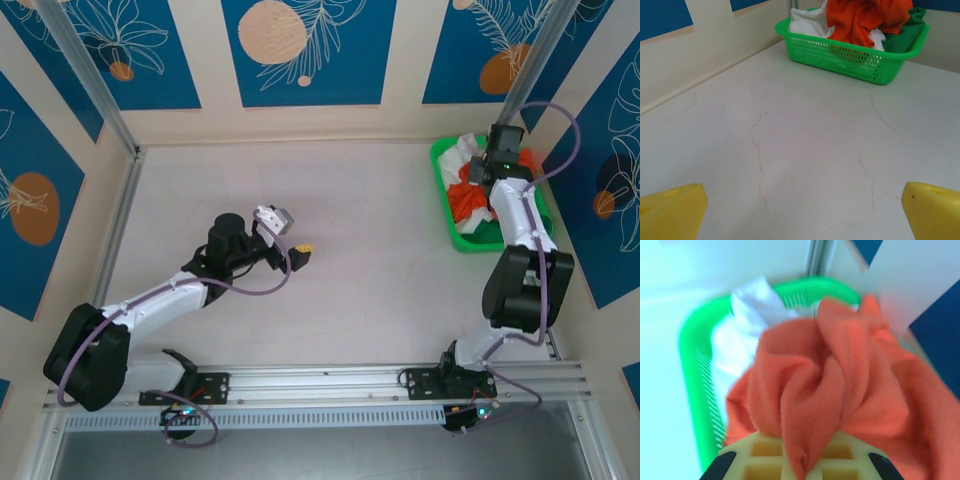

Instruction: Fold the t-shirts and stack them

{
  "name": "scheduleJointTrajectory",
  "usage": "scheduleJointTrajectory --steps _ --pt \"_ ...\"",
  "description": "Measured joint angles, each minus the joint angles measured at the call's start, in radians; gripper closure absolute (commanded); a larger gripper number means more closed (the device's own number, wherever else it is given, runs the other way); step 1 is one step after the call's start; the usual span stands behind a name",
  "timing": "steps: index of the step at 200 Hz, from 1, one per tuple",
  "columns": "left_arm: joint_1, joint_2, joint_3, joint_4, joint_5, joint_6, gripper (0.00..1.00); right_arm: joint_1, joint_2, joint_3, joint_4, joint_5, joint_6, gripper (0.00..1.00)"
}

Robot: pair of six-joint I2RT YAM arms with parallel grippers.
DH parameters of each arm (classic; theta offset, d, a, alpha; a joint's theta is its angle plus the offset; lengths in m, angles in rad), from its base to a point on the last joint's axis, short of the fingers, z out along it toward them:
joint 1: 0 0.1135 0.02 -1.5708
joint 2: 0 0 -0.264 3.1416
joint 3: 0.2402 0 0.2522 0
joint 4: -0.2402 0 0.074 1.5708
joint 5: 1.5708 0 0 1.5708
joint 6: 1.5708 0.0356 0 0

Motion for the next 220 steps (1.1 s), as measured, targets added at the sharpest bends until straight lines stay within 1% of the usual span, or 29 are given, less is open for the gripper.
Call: scheduleJointTrajectory --steps 12,32,49,67,91,120,138,146,169,174,181,185,189,190,191,196,201,205,209,220 --pt "-0.001 0.008 0.008 0.000 0.000 0.000 0.00 0.004 -0.040 0.044 0.000 -0.031 0.017 1.00" --pt "-0.001 0.014 0.012 0.000 0.000 0.000 0.00 0.018 -0.101 0.110 0.002 -0.117 0.047 1.00" --pt "-0.001 0.016 0.012 0.001 0.000 0.000 0.00 0.035 -0.138 0.170 0.000 -0.218 0.072 1.00" --pt "-0.002 0.016 0.012 0.011 0.000 0.000 0.00 0.063 -0.139 0.279 -0.019 -0.334 0.094 1.00" --pt "-0.002 0.016 0.012 0.036 -0.002 0.000 0.00 0.149 -0.113 0.459 -0.047 -0.456 0.105 1.00" --pt "-0.002 0.000 -0.004 0.053 -0.041 0.002 0.00 0.298 -0.064 0.646 -0.064 -0.564 0.102 1.00" --pt "-0.002 -0.051 -0.043 0.051 -0.089 0.016 0.00 0.364 -0.037 0.698 -0.068 -0.631 0.105 1.00" --pt "-0.002 -0.081 -0.060 0.048 -0.112 0.021 0.00 0.381 -0.025 0.706 -0.067 -0.660 0.109 0.98" --pt "-0.001 -0.184 -0.102 0.028 -0.187 0.035 0.00 0.418 0.026 0.704 -0.068 -0.724 0.132 0.96" --pt "0.000 -0.207 -0.111 0.021 -0.203 0.038 0.00 0.425 0.037 0.693 -0.064 -0.729 0.137 0.91" --pt "0.002 -0.239 -0.122 0.010 -0.224 0.043 0.00 0.435 0.050 0.671 -0.063 -0.733 0.144 0.77" --pt "0.002 -0.256 -0.128 0.005 -0.235 0.045 0.00 0.439 0.058 0.655 -0.064 -0.735 0.154 0.63" --pt "0.003 -0.270 -0.134 -0.001 -0.244 0.046 0.00 0.444 0.063 0.638 -0.064 -0.735 0.155 0.53" --pt "0.004 -0.276 -0.135 -0.004 -0.247 0.047 0.00 0.445 0.066 0.630 -0.064 -0.735 0.158 0.48" --pt "0.004 -0.279 -0.137 -0.006 -0.249 0.047 0.00 0.446 0.067 0.626 -0.063 -0.735 0.161 0.47" --pt "0.006 -0.296 -0.143 -0.012 -0.261 0.049 0.00 0.450 0.072 0.600 -0.059 -0.734 0.164 0.33" --pt "0.008 -0.315 -0.151 -0.023 -0.273 0.050 0.00 0.452 0.079 0.567 -0.056 -0.732 0.171 0.23" --pt "0.008 -0.328 -0.156 -0.034 -0.282 0.051 0.00 0.454 0.083 0.539 -0.055 -0.723 0.175 0.18" --pt "0.010 -0.341 -0.163 -0.043 -0.290 0.052 0.00 0.455 0.084 0.513 -0.052 -0.715 0.176 0.15" --pt "0.012 -0.369 -0.179 -0.072 -0.306 0.052 0.00 0.455 0.086 0.432 -0.049 -0.676 0.186 0.13"
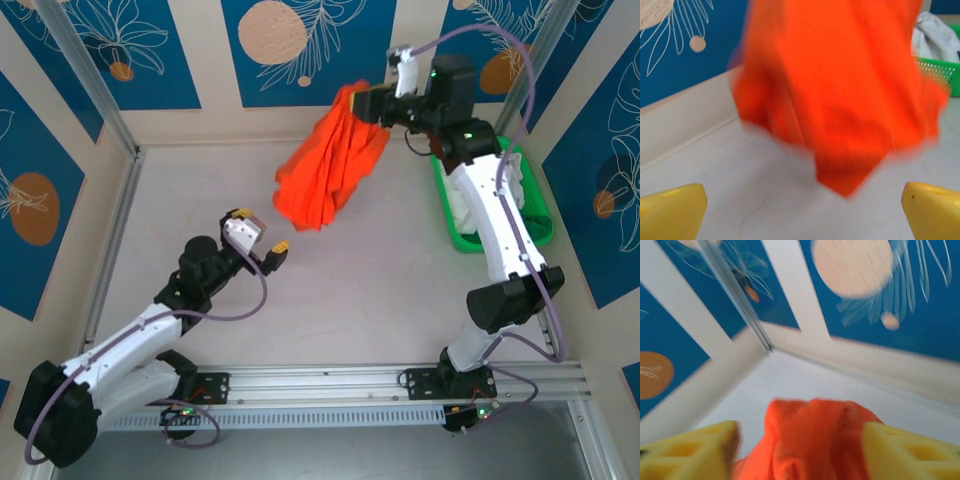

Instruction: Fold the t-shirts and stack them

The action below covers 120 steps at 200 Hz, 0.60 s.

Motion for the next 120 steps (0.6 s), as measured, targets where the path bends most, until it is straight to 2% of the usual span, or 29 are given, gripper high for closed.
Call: scheduleJointTrajectory --steps 25,50,68,95,120 --pt "0.000 -0.025 -0.033 -0.052 -0.021 -0.020 0.00 -0.011 -0.003 -0.182 0.008 0.095 0.019 0.12" --pt "0.000 0.023 -0.043 -0.064 -0.038 -0.111 0.00 -0.019 -0.020 -0.360 0.026 0.147 0.049 0.12" --pt "0.000 0.137 -0.013 -0.092 -0.105 -0.254 0.00 -0.008 -0.027 -0.467 0.048 0.172 0.075 0.12" --pt "-0.007 0.348 0.145 -0.280 -0.213 -0.500 0.00 0.041 -0.030 -0.610 0.089 0.209 0.130 0.13" --pt "-0.022 0.426 0.216 -0.401 -0.277 -0.732 0.00 0.078 -0.027 -0.718 0.112 0.243 0.189 0.17"
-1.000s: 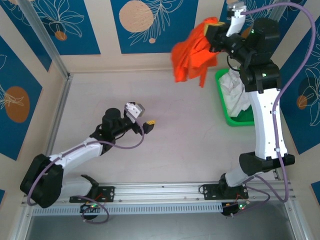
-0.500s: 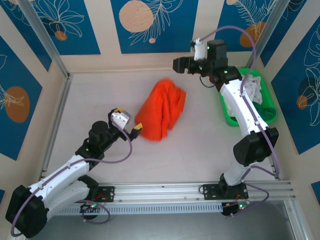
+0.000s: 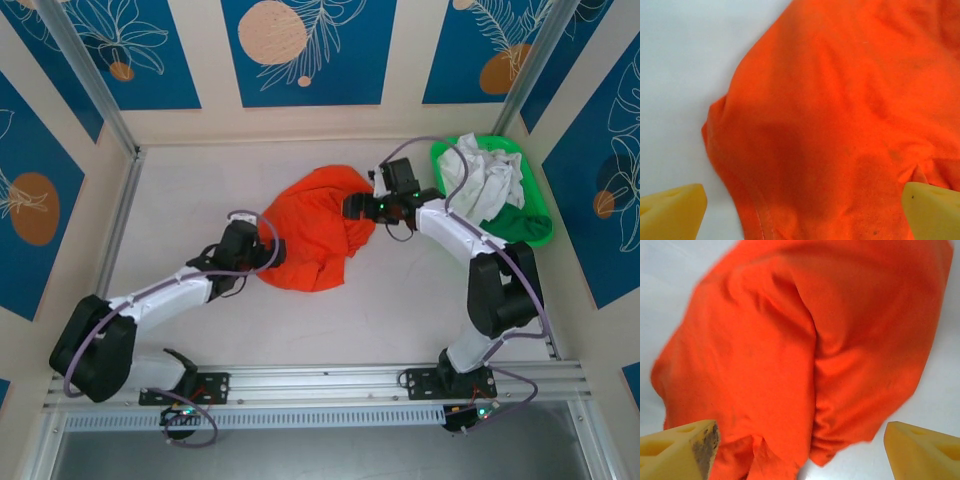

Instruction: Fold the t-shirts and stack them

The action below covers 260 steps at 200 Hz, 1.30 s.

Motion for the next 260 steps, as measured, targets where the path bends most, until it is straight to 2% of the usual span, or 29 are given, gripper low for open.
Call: scheduleJointTrajectory --steps 22,45,74,105,155,183,224,260 --pt "-0.025 0.024 0.003 -0.111 -0.024 -0.195 0.02 0.004 0.032 -0.029 0.011 0.026 0.047 0.19" --pt "-0.056 0.040 0.003 -0.202 -0.016 -0.392 0.11 0.000 0.086 -0.029 0.027 0.046 0.072 0.20" --pt "-0.060 0.077 -0.013 -0.153 0.034 -0.572 0.24 -0.006 0.158 -0.021 0.039 0.059 0.089 0.23" --pt "-0.061 0.145 -0.008 -0.094 0.068 -0.646 0.39 -0.020 0.188 -0.016 0.042 0.068 0.127 0.28" --pt "-0.061 0.216 0.039 -0.057 0.096 -0.698 0.52 -0.049 0.159 -0.071 0.074 0.080 0.185 0.34" --pt "-0.055 0.237 0.042 -0.057 0.099 -0.719 0.71 -0.050 0.148 -0.117 0.087 0.053 0.216 0.38" --pt "-0.053 0.252 0.058 -0.073 0.102 -0.722 1.00 -0.050 0.166 -0.107 0.122 -0.004 0.224 0.68" --pt "-0.039 0.245 0.071 -0.093 0.097 -0.692 1.00 -0.052 0.250 -0.036 0.137 -0.036 0.218 0.89"
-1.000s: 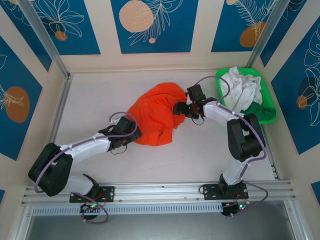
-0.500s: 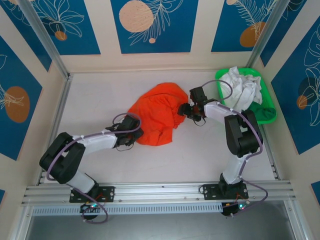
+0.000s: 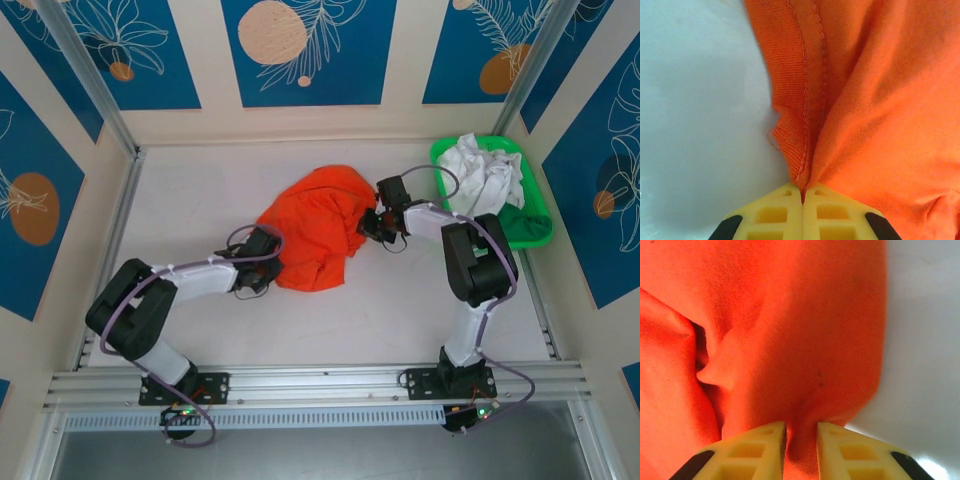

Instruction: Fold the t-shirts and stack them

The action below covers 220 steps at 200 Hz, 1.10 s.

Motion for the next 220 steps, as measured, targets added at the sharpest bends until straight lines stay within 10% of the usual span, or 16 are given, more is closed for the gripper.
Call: scheduleJointTrajectory --steps 64,141,220 --pt "0.075 -0.094 0.018 -0.066 -0.021 0.092 1.00 -0.070 -0.027 0.017 -0.003 -0.020 -0.045 1.00" --pt "0.300 -0.245 0.083 -0.188 -0.033 0.288 1.00 -0.139 -0.521 -0.124 0.014 0.073 -0.112 1.00" --pt "0.329 -0.498 0.215 -0.327 -0.123 0.542 1.00 -0.135 -0.904 -0.162 -0.003 0.117 -0.214 1.00"
